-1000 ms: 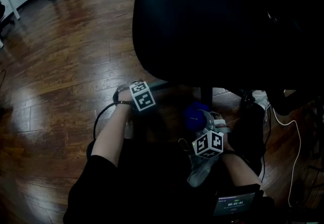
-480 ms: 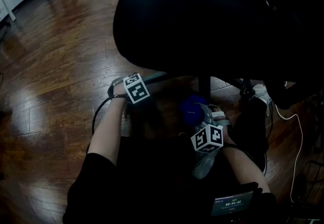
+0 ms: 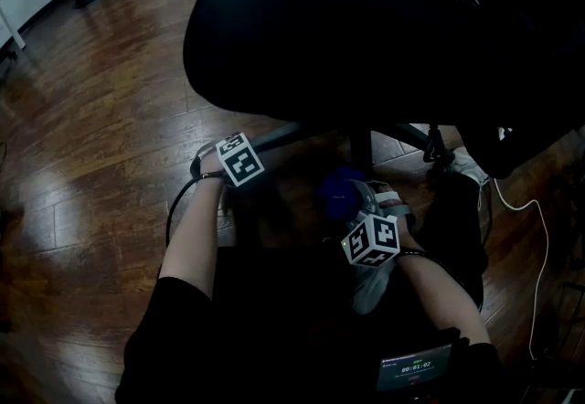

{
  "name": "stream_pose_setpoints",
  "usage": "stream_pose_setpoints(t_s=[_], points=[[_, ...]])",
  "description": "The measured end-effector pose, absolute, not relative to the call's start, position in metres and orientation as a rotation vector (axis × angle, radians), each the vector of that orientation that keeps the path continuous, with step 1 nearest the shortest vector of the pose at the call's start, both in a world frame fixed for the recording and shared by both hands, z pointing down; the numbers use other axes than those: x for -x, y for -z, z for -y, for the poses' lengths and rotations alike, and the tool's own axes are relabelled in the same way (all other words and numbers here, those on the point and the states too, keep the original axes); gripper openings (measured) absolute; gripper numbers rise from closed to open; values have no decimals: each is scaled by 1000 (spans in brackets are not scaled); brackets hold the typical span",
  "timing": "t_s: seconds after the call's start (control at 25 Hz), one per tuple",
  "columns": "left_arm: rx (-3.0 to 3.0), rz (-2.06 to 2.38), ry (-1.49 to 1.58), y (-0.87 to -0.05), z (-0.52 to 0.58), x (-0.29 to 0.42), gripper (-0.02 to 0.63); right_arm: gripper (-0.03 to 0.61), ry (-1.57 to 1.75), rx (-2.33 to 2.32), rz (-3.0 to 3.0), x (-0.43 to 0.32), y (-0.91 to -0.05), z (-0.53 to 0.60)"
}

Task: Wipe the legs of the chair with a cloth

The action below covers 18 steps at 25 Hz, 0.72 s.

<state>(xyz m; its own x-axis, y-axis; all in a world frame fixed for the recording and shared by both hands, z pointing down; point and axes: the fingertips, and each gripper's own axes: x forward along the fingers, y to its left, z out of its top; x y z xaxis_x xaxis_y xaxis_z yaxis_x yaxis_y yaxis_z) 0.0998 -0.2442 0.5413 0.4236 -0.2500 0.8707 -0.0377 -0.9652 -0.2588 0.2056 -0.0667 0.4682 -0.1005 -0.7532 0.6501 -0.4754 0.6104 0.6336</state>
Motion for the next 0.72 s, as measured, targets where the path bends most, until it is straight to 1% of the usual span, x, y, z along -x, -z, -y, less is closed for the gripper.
stream_pose_setpoints(t_s=[0.28,0.72], points=[[2501,-322,1546,-539,253,-93,58,120,333,-956,1721,-213,-472,89],[2515,-524,1603,-542,219,-88,55,118,386,-874,1618,-244,-482,89]])
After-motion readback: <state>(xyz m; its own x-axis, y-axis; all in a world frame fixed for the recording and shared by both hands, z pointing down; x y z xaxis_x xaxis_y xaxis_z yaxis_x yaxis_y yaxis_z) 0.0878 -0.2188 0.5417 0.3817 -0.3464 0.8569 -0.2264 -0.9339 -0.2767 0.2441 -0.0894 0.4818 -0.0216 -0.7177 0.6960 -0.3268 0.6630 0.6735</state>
